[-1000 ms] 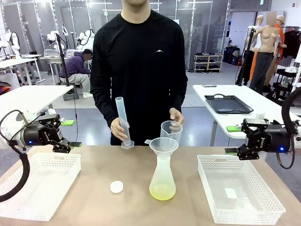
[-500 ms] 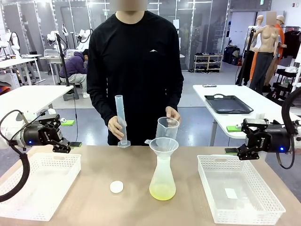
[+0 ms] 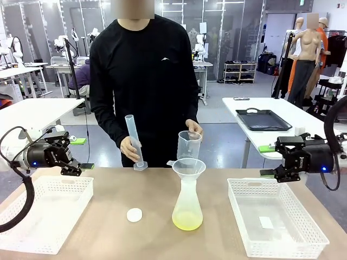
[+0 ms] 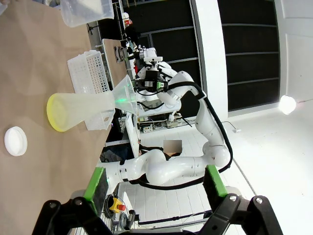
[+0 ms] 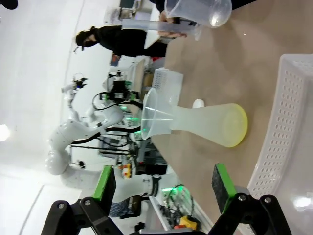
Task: Prepare the solutions needed for the experiment.
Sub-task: Once the solution is in the Big flask , pick up the Plastic Funnel and place it back into the right Organizing basket.
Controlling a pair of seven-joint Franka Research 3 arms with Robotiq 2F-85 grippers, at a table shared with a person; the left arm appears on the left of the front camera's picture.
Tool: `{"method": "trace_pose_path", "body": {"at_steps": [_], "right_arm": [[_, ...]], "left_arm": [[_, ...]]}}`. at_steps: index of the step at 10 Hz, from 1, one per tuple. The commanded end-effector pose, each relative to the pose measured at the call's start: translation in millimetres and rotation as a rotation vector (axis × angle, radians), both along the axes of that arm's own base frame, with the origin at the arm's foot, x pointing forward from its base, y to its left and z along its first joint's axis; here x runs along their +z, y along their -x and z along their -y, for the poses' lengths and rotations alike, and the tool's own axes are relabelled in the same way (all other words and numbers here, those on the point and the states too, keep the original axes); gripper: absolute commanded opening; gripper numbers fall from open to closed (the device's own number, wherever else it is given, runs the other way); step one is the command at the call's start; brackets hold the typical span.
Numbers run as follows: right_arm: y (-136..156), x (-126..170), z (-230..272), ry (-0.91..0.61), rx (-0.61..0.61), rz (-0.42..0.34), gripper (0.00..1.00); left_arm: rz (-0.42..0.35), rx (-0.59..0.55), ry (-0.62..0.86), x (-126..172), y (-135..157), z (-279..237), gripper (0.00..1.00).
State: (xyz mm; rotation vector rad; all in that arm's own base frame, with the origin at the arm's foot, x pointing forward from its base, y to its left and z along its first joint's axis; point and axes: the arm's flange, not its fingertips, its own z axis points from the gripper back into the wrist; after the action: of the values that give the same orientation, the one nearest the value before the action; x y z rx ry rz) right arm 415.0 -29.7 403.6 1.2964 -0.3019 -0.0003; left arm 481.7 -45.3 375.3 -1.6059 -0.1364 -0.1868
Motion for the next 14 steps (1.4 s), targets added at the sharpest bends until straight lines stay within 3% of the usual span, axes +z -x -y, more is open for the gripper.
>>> {"method": "trace_pose_path", "body": {"at_steps": [1, 4, 6, 8, 12, 13, 14], "right_arm": [[20.6, 17.8, -14.9, 0.123, -0.018, 0.009, 1.00], [30.5, 50.4, -33.3, 0.246, -0.006, 0.032, 1.00], [31.1, 75.2, -57.9, 0.358, -0.025, -0.015, 1.00], [26.2, 98.3, -86.3, 0.451, -0.082, -0.010, 1.00], [26.6, 114.6, -123.0, 0.541, -0.173, -0.058, 1.00], [27.1, 110.8, -112.3, 0.482, -0.096, 0.000, 1.00], [27.1, 110.8, -112.3, 0.482, -0.096, 0.000, 1.00]], "left_arm": [[0.004, -0.006, 0.011, 1.5, 1.7, 0.2, 1.00], [0.004, -0.006, 0.011, 1.5, 1.7, 0.2, 1.00], [0.004, -0.006, 0.011, 1.5, 1.7, 0.2, 1.00], [0.004, -0.006, 0.011, 1.5, 1.7, 0.2, 1.00], [0.004, -0.006, 0.011, 1.5, 1.7, 0.2, 1.00], [0.004, -0.006, 0.011, 1.5, 1.7, 0.2, 1.00], [0.004, -0.006, 0.011, 1.5, 1.7, 0.2, 1.00]]}}
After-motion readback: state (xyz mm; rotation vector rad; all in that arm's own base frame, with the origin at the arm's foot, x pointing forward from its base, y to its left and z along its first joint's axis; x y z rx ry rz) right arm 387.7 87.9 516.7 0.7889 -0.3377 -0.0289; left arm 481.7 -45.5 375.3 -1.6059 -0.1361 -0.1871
